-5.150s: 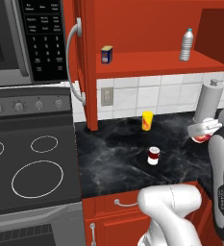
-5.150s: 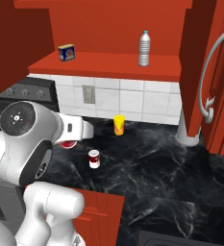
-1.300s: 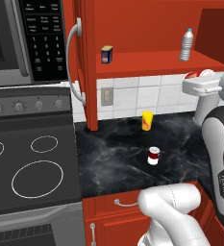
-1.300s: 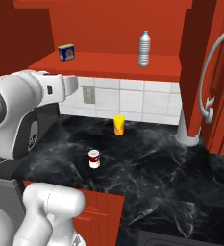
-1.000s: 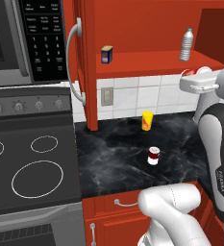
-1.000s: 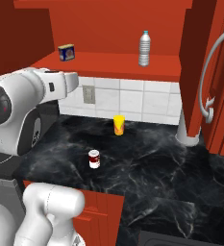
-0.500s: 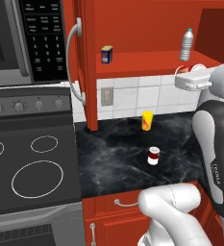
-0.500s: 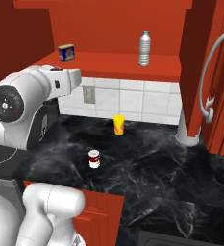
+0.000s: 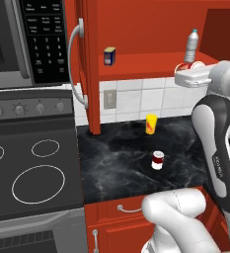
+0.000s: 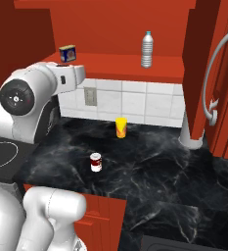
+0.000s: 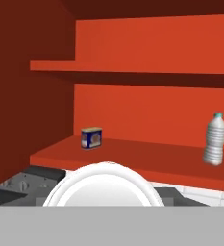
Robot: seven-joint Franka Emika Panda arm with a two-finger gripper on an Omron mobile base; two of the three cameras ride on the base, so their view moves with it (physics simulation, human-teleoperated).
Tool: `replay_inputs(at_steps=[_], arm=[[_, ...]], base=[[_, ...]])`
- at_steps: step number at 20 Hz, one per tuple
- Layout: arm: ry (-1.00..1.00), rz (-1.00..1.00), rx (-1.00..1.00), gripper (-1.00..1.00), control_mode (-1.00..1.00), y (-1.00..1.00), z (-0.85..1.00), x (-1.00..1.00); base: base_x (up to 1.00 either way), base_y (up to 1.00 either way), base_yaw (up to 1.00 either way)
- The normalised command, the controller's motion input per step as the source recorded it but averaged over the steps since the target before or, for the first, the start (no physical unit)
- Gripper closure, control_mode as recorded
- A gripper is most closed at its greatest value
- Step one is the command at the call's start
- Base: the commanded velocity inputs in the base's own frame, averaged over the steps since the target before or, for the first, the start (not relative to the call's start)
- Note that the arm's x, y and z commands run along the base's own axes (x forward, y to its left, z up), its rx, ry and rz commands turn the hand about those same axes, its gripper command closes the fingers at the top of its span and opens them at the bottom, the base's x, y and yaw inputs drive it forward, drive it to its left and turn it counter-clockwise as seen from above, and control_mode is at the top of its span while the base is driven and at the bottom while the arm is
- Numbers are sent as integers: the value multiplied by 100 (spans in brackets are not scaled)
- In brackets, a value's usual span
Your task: Pick the cans from the counter and place them in their designated side in the cabinet.
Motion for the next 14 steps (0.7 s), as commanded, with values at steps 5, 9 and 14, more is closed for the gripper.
replay_inputs(at_steps=[5, 9, 14], arm=[[0, 2, 0, 100, -100, 6, 2, 23], [3, 1, 0, 100, -100, 9, 0, 26], [4, 1, 0, 100, -100, 11, 0, 28]], base=[[0, 0, 0], [0, 0, 0], [0, 0, 0]])
